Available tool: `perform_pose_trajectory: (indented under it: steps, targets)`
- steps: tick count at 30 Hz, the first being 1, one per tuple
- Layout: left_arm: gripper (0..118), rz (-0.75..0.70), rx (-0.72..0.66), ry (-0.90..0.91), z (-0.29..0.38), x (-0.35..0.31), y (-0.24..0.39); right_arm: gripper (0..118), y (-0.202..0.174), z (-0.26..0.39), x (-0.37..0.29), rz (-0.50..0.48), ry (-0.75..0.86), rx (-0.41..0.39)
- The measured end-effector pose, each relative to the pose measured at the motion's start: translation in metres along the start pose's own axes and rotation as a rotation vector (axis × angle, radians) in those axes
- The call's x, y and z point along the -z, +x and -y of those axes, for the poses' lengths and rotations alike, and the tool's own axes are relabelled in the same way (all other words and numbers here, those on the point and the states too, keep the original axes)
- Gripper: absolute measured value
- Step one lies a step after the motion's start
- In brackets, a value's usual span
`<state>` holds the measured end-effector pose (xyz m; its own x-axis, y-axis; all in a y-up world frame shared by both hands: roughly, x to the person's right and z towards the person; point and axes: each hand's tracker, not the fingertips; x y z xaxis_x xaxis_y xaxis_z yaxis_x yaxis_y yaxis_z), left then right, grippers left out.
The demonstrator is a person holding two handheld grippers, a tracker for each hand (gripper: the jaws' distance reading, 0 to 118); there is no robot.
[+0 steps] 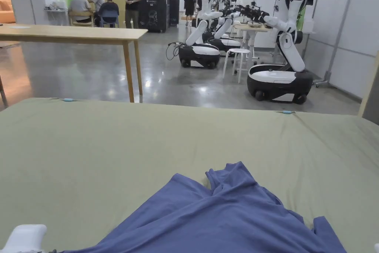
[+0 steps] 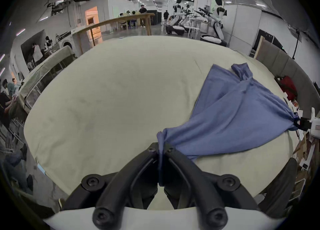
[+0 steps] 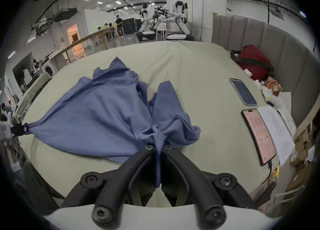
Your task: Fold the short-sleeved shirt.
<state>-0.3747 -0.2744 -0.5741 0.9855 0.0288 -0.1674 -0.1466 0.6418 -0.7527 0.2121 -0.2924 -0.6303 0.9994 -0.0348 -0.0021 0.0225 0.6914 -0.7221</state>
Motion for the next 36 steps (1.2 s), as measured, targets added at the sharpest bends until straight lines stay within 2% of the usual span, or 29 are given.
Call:
perform_pose_trajectory:
  steps: [1, 2, 3, 4, 5, 6, 7, 8, 12, 13, 14, 15, 16, 17, 20, 22, 23, 24, 25, 26, 27, 28, 30, 32, 36]
  targets:
    - [1, 0.006, -0.005, -0.001, 0.001, 0.001, -0.001, 9, 0.0, 0.0, 0.0, -0.005, 0.001, 0.007]
    - [2, 0.012, -0.015, 0.003, 0.003, 0.002, -0.002, 21, 0.001, 0.0, -0.001, -0.014, 0.007, 0.016]
    - [7, 0.026, -0.02, 0.009, 0.004, 0.003, -0.004, 49, 0.001, 0.0, -0.002, -0.012, 0.017, 0.02]
    - [31, 0.05, -0.026, 0.027, 0.005, 0.002, -0.005, 105, 0.002, 0.0, -0.004, -0.009, 0.038, 0.03]
    - [73, 0.057, -0.032, 0.024, 0.006, 0.002, -0.008, 118, 0.0, 0.0, -0.006, -0.011, 0.043, 0.034]
    - [111, 0.075, -0.041, 0.015, 0.007, 0.003, -0.009, 113, 0.0, 0.0, -0.006, -0.006, 0.04, 0.033]
    - [116, 0.074, -0.041, 0.017, 0.008, 0.003, -0.01, 114, -0.004, 0.004, -0.007, -0.011, 0.094, 0.024]
    - [112, 0.063, -0.064, 0.014, 0.01, -0.003, -0.011, 114, -0.006, 0.003, -0.007, 0.022, 0.076, 0.01]
    - [109, -0.02, -0.053, 0.149, 0.009, -0.025, -0.009, 114, -0.018, 0.01, -0.021, 0.032, 0.14, -0.031]
    - [99, -0.026, -0.064, 0.172, 0.01, -0.032, -0.007, 109, -0.025, 0.01, -0.034, 0.033, 0.172, -0.04]
    - [84, -0.032, -0.079, 0.206, 0.01, -0.042, -0.008, 96, -0.033, 0.013, -0.041, 0.047, 0.221, -0.048]
    - [60, -0.036, -0.072, 0.234, 0.012, -0.049, -0.006, 67, -0.04, 0.016, -0.046, 0.058, 0.258, -0.058]
    - [15, -0.047, -0.06, 0.253, 0.014, -0.053, -0.004, 17, -0.046, 0.019, -0.048, 0.058, 0.278, -0.073]
    - [1, -0.062, -0.065, 0.269, 0.018, -0.057, -0.001, 3, -0.053, 0.019, -0.064, 0.052, 0.315, -0.064]
    - [1, -0.034, -0.056, 0.239, 0.02, -0.06, -0.005, 3, -0.066, 0.029, -0.071, -0.015, 0.314, -0.035]
    - [1, -0.004, -0.029, 0.171, 0.018, -0.051, -0.011, 3, -0.077, 0.032, -0.077, -0.027, 0.311, -0.047]
    - [2, 0.0, -0.007, 0.138, 0.017, -0.043, -0.013, 3, -0.081, 0.034, -0.076, -0.033, 0.307, -0.054]
    - [10, 0.0, -0.009, 0.125, 0.017, -0.034, -0.015, 3, -0.084, 0.037, -0.074, -0.041, 0.302, -0.056]
    - [51, 0.014, 0.011, 0.081, 0.015, -0.025, -0.017, 3, -0.088, 0.033, -0.076, -0.054, 0.296, -0.055]
    - [104, 0.035, 0.021, 0.019, 0.01, -0.015, -0.021, 3, -0.09, 0.035, -0.075, -0.07, 0.283, -0.051]
    - [118, 0.018, 0.002, -0.034, 0.009, 0.002, -0.024, 3, -0.092, 0.037, -0.074, -0.093, 0.273, -0.04]
    - [111, 0.029, 0.01, 0.046, 0.009, 0.009, -0.023, 3, -0.093, 0.036, -0.074, -0.109, 0.27, -0.035]
    - [110, -0.019, 0.027, -0.054, -0.003, 0.013, -0.026, 3, -0.096, 0.034, -0.075, -0.109, 0.261, -0.035]
    - [107, -0.013, 0.039, -0.064, -0.009, 0.027, -0.025, 3, -0.097, 0.036, -0.073, -0.107, 0.255, -0.044]
    - [85, 0.028, 0.077, -0.156, -0.008, 0.066, -0.024, 3, -0.095, 0.035, -0.069, -0.092, 0.232, -0.064]
